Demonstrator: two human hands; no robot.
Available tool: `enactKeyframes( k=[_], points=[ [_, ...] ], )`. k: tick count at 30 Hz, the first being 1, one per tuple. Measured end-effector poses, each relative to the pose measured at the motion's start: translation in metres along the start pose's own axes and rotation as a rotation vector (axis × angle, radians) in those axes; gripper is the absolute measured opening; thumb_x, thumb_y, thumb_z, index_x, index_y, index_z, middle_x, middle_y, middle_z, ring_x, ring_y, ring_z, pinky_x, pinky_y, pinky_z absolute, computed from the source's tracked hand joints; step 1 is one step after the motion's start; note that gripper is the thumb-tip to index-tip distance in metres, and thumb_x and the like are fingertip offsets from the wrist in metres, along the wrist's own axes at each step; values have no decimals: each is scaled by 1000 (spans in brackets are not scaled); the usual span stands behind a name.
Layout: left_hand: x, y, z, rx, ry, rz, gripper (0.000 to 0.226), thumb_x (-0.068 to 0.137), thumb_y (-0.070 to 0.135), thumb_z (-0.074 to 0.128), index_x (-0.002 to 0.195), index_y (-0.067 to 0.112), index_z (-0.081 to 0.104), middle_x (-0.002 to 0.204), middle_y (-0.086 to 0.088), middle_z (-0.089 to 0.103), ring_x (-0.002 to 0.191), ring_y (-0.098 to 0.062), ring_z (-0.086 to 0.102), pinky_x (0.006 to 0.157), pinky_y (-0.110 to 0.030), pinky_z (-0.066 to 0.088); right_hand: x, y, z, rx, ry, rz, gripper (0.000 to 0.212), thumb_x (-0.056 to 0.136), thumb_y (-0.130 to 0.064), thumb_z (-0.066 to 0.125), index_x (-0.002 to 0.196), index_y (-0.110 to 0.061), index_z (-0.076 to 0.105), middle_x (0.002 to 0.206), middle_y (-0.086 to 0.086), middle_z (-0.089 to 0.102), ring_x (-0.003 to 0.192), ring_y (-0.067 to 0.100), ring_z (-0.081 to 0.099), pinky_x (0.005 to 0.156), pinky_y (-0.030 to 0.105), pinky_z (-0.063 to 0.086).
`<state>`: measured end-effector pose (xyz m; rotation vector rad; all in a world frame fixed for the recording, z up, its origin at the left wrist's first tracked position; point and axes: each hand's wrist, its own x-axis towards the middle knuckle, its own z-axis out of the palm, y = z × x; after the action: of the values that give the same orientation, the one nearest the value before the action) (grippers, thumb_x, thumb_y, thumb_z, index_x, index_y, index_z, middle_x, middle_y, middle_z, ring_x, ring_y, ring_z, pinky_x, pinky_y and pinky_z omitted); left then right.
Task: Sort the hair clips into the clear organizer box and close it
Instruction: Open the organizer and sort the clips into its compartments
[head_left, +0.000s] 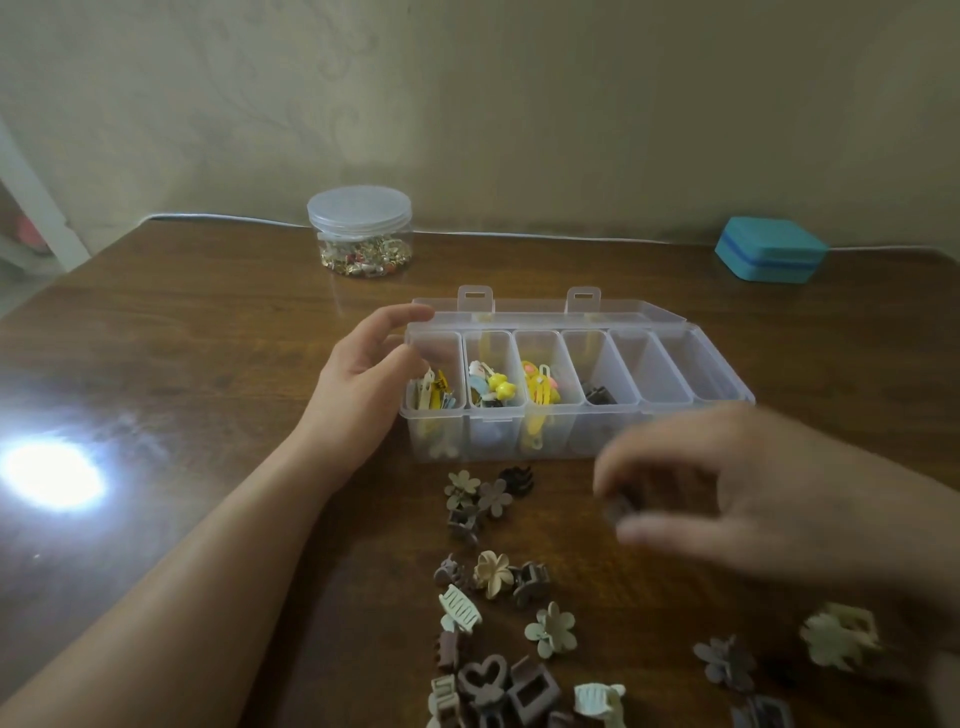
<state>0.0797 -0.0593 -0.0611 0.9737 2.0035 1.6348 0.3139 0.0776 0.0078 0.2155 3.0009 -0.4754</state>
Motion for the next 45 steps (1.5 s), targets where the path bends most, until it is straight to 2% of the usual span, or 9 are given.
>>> enactKeyframes(
  k=[3,5,11,19,27,33,37,42,45],
  points=[
    [0,0,0,2,-4,2,53,74,29,51,126,31,61,97,26,72,97,6,65,87,-31,50,5,13,3,185,557,-79,25,82,-52,56,106,-46,57,97,-28,59,90,-3,58,63,11,47],
    [0,0,-1,0,-8,4,54,74,29,51,127,31,61,97,28,72,98,5,65,87,-30,49,15,18,8,187,719,-5,26,86,-46,59,111,-40,58,100,-22,60,93,0,57,68,13,44],
    [-1,1,0,4,-8,14,53,75,29,51,127,30,61,94,32,71,95,9,65,83,-27,48,28,28,18,25,535,139,43,88,-50,48,126,-31,59,125,-13,58,125,6,43,102,32,37],
    [-1,0,-1,-1,0,-6,51,75,29,52,125,31,62,99,21,74,99,1,67,93,-35,52,12,13,11,143,651,-198,18,86,-30,60,99,-22,69,90,-11,68,89,6,64,78,23,52],
    [-1,-1,-1,0,-5,-17,51,76,31,53,126,34,61,101,21,73,98,7,65,89,-33,51,16,-16,29,-14,162,-424,20,88,-35,67,107,-31,69,104,-18,64,98,-1,58,80,21,52],
    [-2,2,0,12,-6,-14,46,83,26,54,128,31,60,97,29,71,96,9,64,93,-36,51,23,-13,37,-105,113,-410,14,90,-33,64,103,-34,68,101,-19,65,93,-2,57,75,25,53],
    [-3,3,-1,9,-6,-33,52,75,33,53,127,33,61,101,25,72,102,2,65,100,-44,50,16,-2,23,84,325,-366,13,87,-24,67,99,-25,71,96,-15,67,94,4,62,79,25,53],
    [-3,3,-1,15,-14,-28,53,75,32,52,128,32,60,98,29,71,98,6,65,98,-41,51,16,11,16,162,954,-80,13,86,-28,68,98,-23,66,93,-7,67,87,10,61,71,20,49],
    [-2,2,-2,13,-8,-39,51,75,31,52,125,34,61,101,25,72,103,-2,66,100,-47,50,25,19,23,118,885,115,16,84,-35,65,96,-26,71,94,-10,68,95,9,60,79,20,48]
  ],
)
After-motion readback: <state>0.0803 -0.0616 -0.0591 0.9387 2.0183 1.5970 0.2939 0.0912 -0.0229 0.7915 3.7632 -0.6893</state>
